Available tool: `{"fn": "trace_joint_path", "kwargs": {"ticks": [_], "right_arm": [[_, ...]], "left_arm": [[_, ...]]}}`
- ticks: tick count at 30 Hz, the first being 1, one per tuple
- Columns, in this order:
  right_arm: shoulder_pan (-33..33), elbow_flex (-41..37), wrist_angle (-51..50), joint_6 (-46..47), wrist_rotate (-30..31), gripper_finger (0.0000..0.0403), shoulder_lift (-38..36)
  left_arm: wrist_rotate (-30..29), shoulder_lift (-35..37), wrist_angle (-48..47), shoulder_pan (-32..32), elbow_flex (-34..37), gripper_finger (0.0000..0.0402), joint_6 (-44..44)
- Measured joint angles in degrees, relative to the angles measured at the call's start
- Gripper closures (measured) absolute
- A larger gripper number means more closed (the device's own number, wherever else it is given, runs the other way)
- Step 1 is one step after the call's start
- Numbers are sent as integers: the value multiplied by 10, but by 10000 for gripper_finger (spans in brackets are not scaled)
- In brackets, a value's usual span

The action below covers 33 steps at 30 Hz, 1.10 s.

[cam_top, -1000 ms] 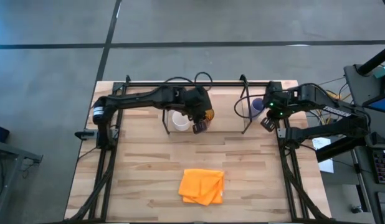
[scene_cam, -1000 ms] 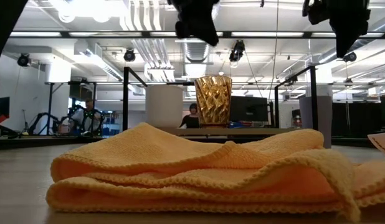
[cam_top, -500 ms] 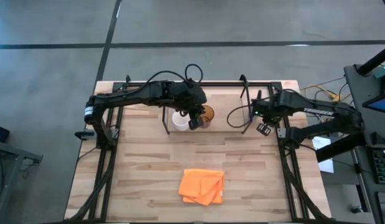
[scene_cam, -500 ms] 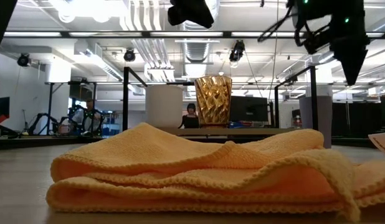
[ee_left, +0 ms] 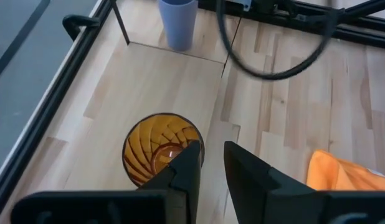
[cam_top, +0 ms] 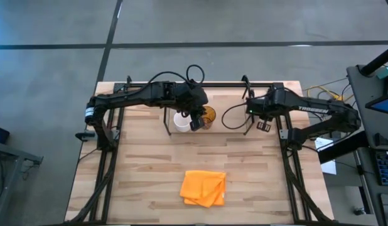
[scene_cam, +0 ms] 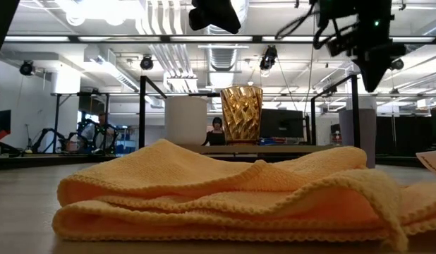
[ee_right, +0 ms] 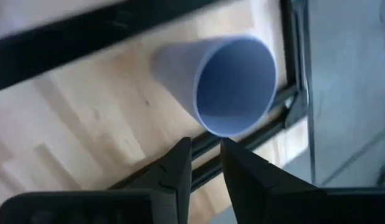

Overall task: Stack small to large cups/mugs on shelf
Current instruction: Put the blue cup on the shelf

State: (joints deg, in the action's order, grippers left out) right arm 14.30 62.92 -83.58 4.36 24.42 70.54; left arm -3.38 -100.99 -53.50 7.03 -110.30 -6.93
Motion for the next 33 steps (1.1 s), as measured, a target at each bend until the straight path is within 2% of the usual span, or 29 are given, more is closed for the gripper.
{"fn": "trace_joint_path", "kwargs": {"ticks": [5, 10, 17, 20, 25, 30, 33], "right_arm": [[12, 25, -1, -78, -36, 321, 0], [40, 12, 0, -127, -38, 321, 0], [94, -39, 4, -186, -38, 321, 0], [107, -48, 26, -203, -38, 323, -1], [112, -56, 71, -253, -41, 332, -3], [114, -57, 102, -286, -110, 335, -3], [117, -57, 123, -289, -98, 335, -3]], "left_arm": [[0, 0, 0, 0, 0, 343, -2], [6, 0, 0, 0, 0, 343, -3], [105, 4, 5, -1, -2, 343, -48], [126, 16, 5, -4, -2, 343, -48], [130, 34, 10, -5, -2, 343, -48], [129, 50, 11, -7, -2, 343, -48], [130, 61, 11, -8, -1, 343, -48]]}}
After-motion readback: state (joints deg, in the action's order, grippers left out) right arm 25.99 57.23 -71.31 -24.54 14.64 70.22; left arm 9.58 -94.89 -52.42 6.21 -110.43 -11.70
